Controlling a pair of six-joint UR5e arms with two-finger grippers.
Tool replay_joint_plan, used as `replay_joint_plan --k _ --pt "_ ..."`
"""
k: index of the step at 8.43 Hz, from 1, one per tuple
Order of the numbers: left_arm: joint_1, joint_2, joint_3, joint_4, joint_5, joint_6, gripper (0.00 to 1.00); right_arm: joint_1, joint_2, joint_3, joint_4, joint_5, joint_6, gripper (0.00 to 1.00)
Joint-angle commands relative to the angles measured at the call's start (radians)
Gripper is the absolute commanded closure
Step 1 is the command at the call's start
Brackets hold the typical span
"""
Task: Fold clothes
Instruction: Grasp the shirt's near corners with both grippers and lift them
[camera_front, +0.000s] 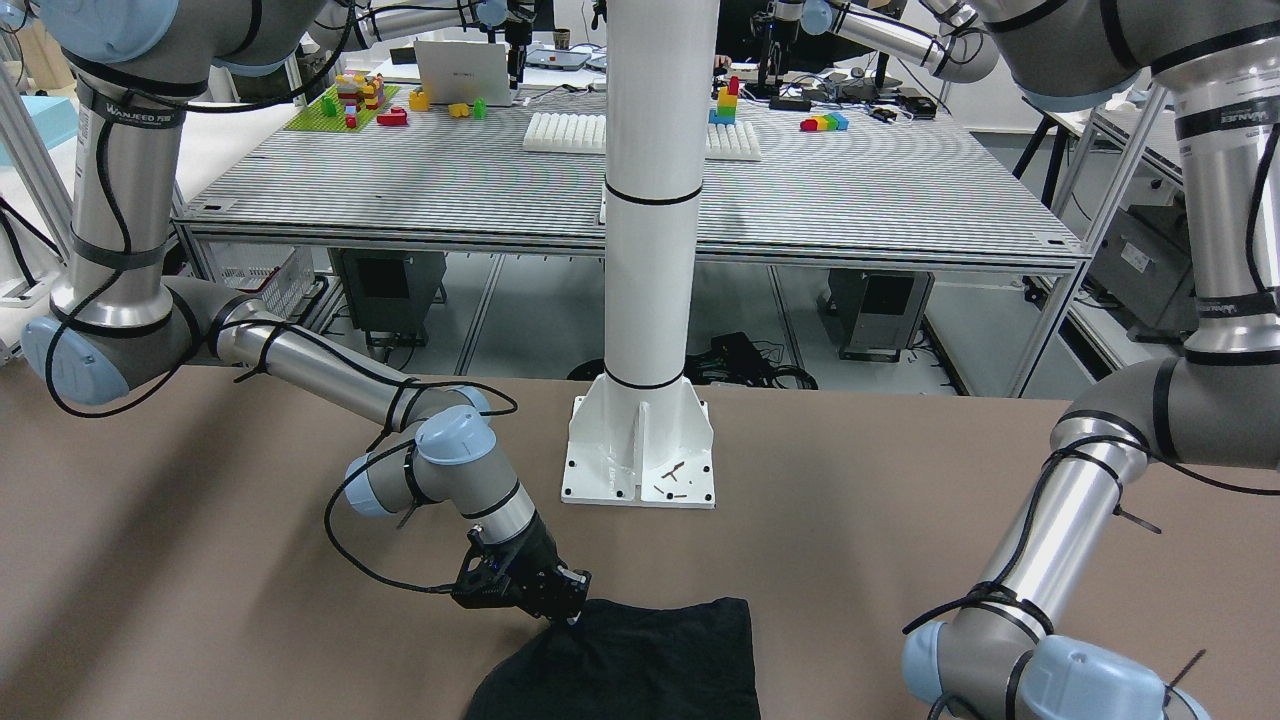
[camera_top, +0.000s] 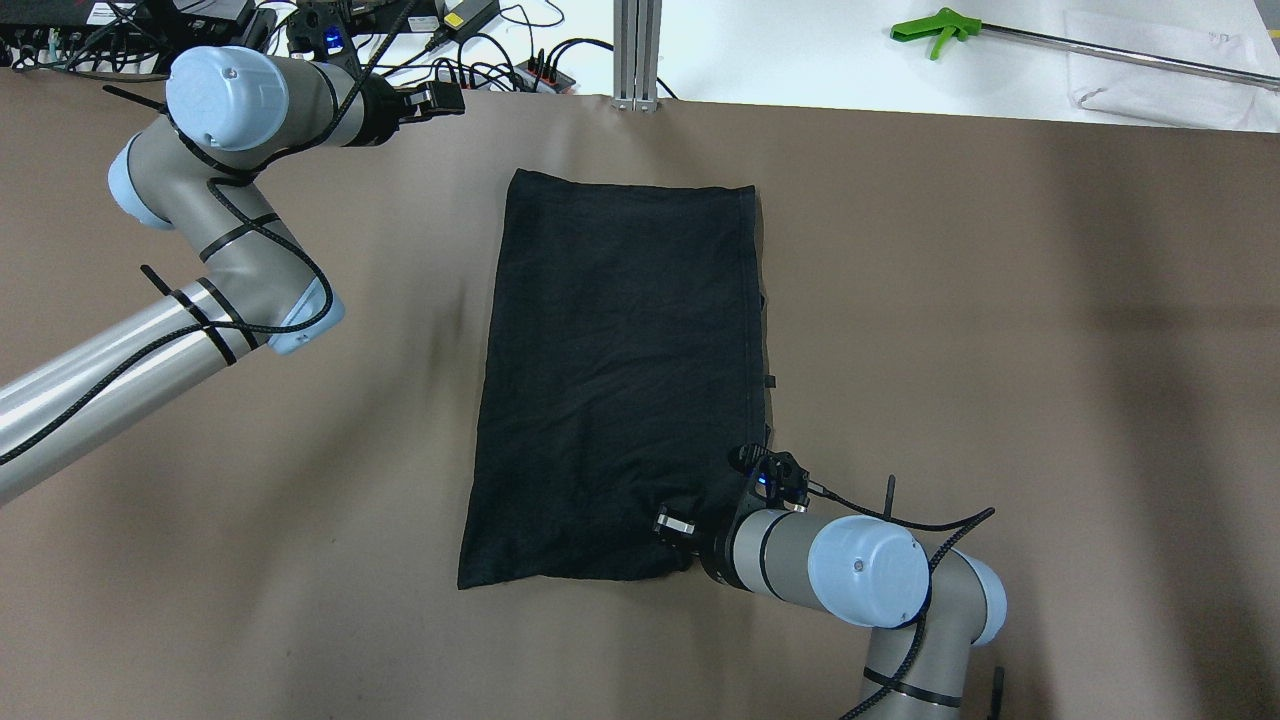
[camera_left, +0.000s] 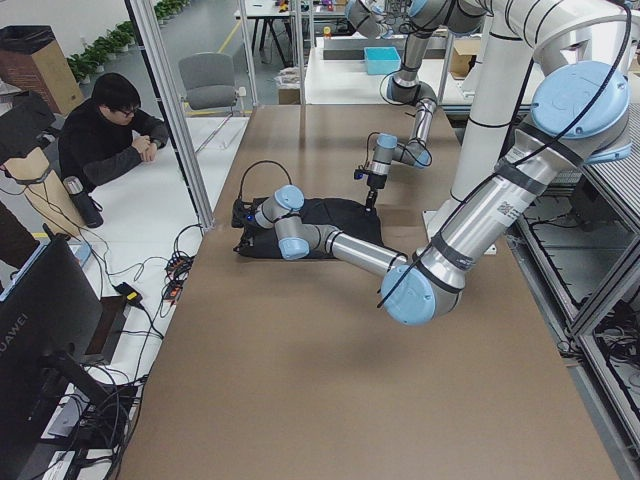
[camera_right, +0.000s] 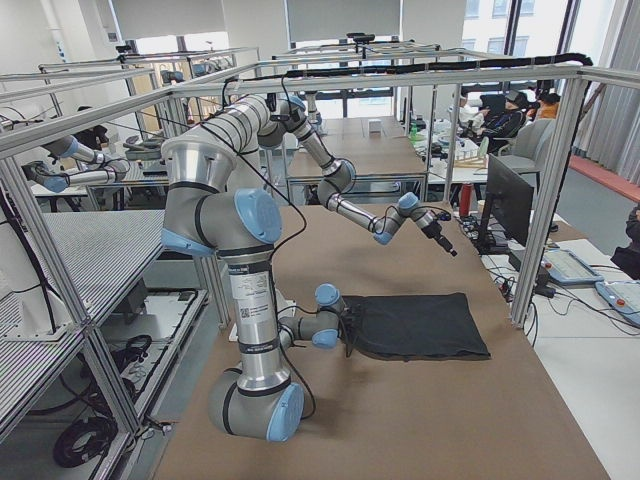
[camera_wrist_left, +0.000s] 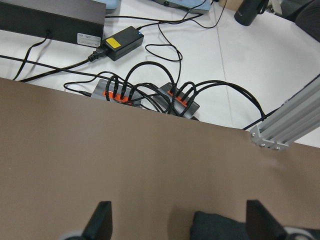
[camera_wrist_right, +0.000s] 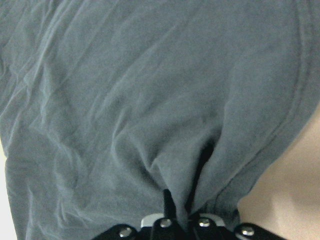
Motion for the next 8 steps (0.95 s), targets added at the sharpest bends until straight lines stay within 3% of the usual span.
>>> replay_joint_plan --k 1,2,4,6,8 --pt "0.004 0.177 -0.237 0.001 -0.171 -0.137 0.06 0.007 -0.003 0.040 -0.002 0.003 -0.011 1.00" --pt "0.039 0.268 -0.370 -0.001 -0.216 -0.209 0.06 0.010 -0.005 0.063 -0.009 0.003 -0.011 1.00" --pt "0.153 0.380 -0.544 -0.007 -0.201 -0.387 0.06 0.021 -0.012 0.089 -0.014 0.000 -0.011 1.00" --pt "0.329 0.490 -0.675 -0.007 -0.037 -0.437 0.06 0.031 -0.014 0.100 -0.014 0.000 -0.011 1.00" --pt "0.551 0.537 -0.705 -0.010 0.239 -0.420 0.06 0.034 -0.021 0.098 -0.016 -0.005 -0.014 1.00"
